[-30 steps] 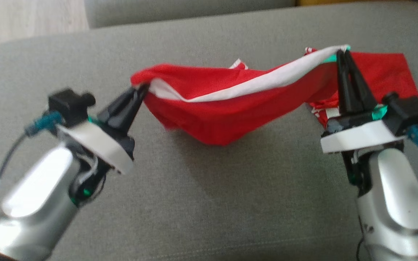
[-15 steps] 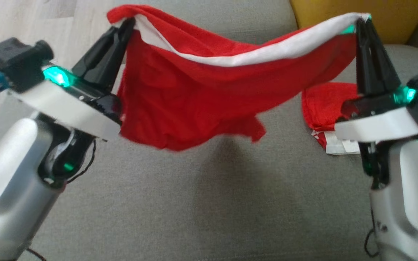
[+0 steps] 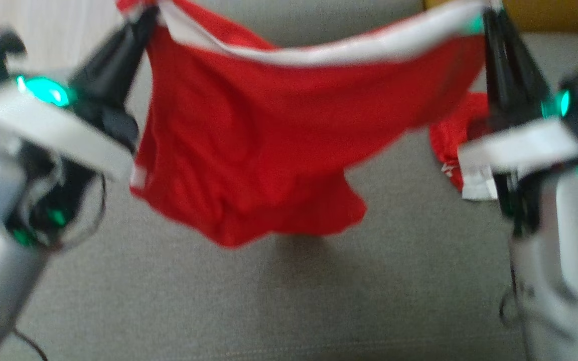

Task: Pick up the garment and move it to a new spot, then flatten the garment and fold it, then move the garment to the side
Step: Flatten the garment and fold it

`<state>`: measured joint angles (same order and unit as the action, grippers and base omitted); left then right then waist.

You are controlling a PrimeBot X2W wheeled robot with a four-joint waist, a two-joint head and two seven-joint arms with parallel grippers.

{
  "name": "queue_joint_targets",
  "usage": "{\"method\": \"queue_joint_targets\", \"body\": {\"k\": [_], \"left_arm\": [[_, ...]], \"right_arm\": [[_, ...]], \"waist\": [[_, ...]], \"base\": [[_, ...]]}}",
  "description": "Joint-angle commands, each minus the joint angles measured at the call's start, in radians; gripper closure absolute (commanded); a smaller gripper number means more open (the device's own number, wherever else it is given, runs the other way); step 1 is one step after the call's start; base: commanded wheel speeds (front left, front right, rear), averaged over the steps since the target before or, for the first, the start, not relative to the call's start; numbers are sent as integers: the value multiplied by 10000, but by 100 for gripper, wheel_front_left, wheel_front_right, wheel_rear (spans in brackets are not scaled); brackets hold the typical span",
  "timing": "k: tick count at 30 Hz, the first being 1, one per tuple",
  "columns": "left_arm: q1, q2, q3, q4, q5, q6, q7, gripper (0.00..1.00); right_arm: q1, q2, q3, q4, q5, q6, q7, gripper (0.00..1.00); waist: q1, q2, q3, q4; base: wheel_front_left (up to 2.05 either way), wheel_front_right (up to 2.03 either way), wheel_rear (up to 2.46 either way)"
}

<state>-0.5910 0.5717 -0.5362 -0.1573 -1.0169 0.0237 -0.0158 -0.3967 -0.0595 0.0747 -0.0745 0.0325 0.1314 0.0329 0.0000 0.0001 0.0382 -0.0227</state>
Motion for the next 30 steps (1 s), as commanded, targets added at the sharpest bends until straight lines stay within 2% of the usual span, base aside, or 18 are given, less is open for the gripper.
{"method": "queue_joint_targets", "body": {"k": [1, 3, 6, 9, 13, 17, 21, 30], "left_arm": [[-1402, 350, 655, 256, -223, -190, 238, 100], [-2318, 190, 647, 1041, -283, -450, 501, 100], [-3973, -209, 533, 2506, -128, -834, 761, 100], [-5563, -601, 497, 4085, 165, -1108, 643, 100], [-7372, -908, 667, 5785, 683, -1287, -170, 100], [-8826, -1426, 619, 7516, 1134, -1471, -1646, 100], [-8924, -1737, 204, 8146, 1242, -1533, -2232, 100], [-7309, -1874, -1158, 7515, 948, -1541, -2453, 100]], "right_arm": [[-1417, 91, 322, 32, 123, -7, 122, 100], [-2502, 17, 463, 673, -279, -7, 188, 100], [-4395, -515, 822, 1966, -1003, -7, 142, 100], [-6364, -632, 975, 3663, -1099, -7, -21, 100], [-8911, -450, 291, 5668, -1416, -7, -672, 100], [-10641, -203, -812, 7416, -2413, -7, -1929, 100], [-10783, -7, -1570, 8595, -2799, -7, -2470, 100], [-9676, 86, -1903, 10473, -2958, -7, -2863, 100]], "waist": [[0, -1, 853, 38], [0, -1, 1441, 115], [0, -1, 2426, 294], [0, -1, 3239, 308], [0, -1, 4105, 315], [0, -1, 4711, 431], [0, -1, 5031, 484], [0, -1, 5194, 593]], "base": [[0, 0, 0], [0, 0, 0], [0, 0, 0], [0, 0, 0], [0, 0, 0], [0, 0, 0], [0, 0, 0], [0, 0, 0]]}}
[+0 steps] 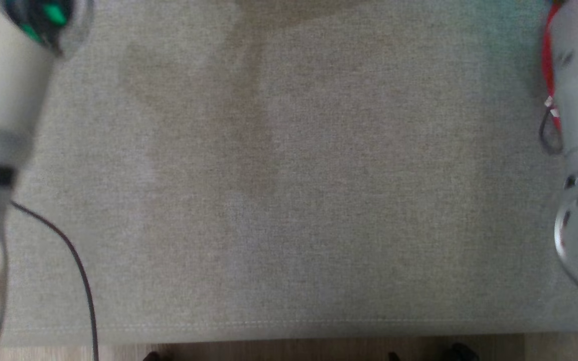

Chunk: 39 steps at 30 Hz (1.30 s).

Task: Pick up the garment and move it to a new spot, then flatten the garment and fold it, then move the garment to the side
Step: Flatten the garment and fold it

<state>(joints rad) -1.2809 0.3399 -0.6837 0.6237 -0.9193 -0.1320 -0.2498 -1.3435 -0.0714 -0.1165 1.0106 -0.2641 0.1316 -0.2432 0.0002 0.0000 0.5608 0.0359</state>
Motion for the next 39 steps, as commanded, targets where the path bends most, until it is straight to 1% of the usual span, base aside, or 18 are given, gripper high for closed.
{"method": "queue_joint_targets", "body": {"k": [1, 8, 16, 21, 30, 34, 37, 38, 39], "left_arm": [[-109, 471, 133, -454, 18, 16, -115, 100], [2004, 894, -977, -1196, 128, 15, -118, 100], [3847, 1399, -2580, -1739, 50, 14, -119, 100], [4595, 1609, -3056, -2034, -21, 14, -119, 100], [5787, 1702, -3488, -2376, 12, 14, -120, 100], [6273, 1764, -3696, -2554, 83, 14, -120, 100], [6709, 1806, -3857, -2690, 111, 14, -120, 100], [6709, 1806, -3857, -2690, 111, 14, -120, 100], [6860, 1828, -3916, -2743, 125, 14, -120, 100]], "right_arm": [[-37, 207, 88, -183, 73, -9, -123, 100], [1227, 179, 849, 946, 437, -9, -175, 100], [2396, -345, 1866, 2041, 1298, -9, -182, 100], [3017, -607, 2598, 2446, 2064, -9, -23, 100], [4423, -933, 4149, 2557, 3652, -9, 335, 100], [5079, -1197, 4890, 2198, 4502, -9, 603, 100], [5702, -1448, 5531, 1694, 5238, -9, 1008, 100], [5702, -1448, 5531, 1694, 5238, -9, 1008, 100], [5936, -1560, 5774, 1450, 5513, -9, 1175, 100]], "waist": [[-2, 0, -85, 16], [-2, 0, -857, -47], [-2, 0, -2028, -120], [-2, 0, -2608, -202], [-2, 0, -3622, -284], [-2, 0, -4112, -303], [-2, 0, -4536, -320], [-2, 0, -4536, -320], [-2, 0, -4669, -330]], "base": [[0, 0, 0], [0, 0, 0], [0, 0, 0], [0, 0, 0], [0, 0, 0], [0, 0, 0], [0, 0, 0], [0, 0, 0], [0, 0, 0]]}}
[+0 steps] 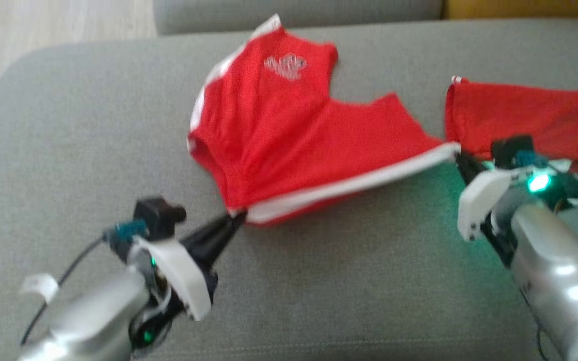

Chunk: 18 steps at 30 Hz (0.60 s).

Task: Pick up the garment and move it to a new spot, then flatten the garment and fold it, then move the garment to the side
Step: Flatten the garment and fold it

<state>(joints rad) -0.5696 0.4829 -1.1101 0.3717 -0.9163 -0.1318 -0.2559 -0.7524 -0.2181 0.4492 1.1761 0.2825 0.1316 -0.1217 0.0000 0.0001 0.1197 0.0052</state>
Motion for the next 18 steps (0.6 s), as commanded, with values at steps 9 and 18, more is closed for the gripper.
{"method": "queue_joint_targets", "body": {"k": [9, 18], "left_arm": [[1280, 754, -189, -1298, -3, 267, 80, 100], [2187, 1457, -579, -3181, -192, 758, 618, 100]], "right_arm": [[2253, -2185, 2173, -3679, 2592, -9, 1939, 100], [4068, -4887, 2398, -7950, 4273, -9, 4289, 100]], "waist": [[0, -1, -1282, -249], [0, -1, -1433, -281]], "base": [[0, 0, 0], [0, 0, 0]]}}
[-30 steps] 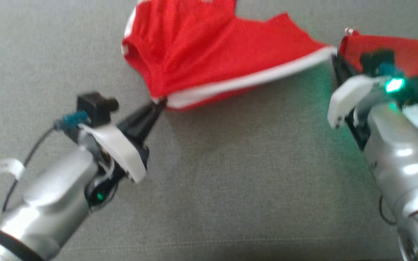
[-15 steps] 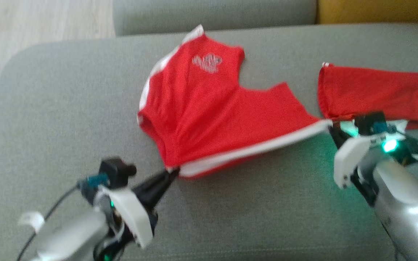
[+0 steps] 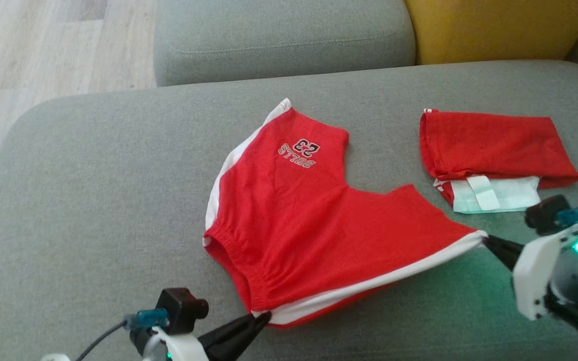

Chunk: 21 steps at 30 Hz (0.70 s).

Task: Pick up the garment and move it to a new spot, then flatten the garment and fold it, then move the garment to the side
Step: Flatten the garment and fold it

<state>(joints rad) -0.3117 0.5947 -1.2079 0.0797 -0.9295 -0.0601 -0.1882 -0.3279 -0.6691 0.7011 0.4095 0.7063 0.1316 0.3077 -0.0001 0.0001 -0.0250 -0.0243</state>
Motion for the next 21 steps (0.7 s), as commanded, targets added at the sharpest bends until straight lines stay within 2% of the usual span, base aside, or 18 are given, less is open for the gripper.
{"method": "queue_joint_targets", "body": {"k": [1, 5, 12, 16, 21], "left_arm": [[-388, 384, 445, -406, -83, 104, -66, 100], [-527, 472, 756, -754, -150, 343, -167, 100], [-1141, 517, 1344, -1067, -206, 463, -287, 100], [-1596, 386, 1611, -1036, -245, 360, -322, 100], [-2249, 114, 1779, -694, -227, 64, -308, 100]], "right_arm": [[-83, -594, -280, -659, 61, -9, 161, 100], [37, -980, -1059, -1688, -243, -9, 572, 100], [-559, -655, -1994, -2740, -1194, -9, 1098, 100], [-1225, -488, -2094, -2965, -1664, -9, 1332, 100], [-2681, -453, -1683, -2769, -2135, -9, 1396, 100]], "waist": [[1, -1, 31, 34], [1, -1, 136, 162], [1, -1, 750, 653], [1, -1, 1251, 1112], [1, -1, 1994, 1844]], "base": [[0, 0, 0], [0, 0, 0], [0, 0, 0], [0, 0, 0], [0, 0, 0]]}}
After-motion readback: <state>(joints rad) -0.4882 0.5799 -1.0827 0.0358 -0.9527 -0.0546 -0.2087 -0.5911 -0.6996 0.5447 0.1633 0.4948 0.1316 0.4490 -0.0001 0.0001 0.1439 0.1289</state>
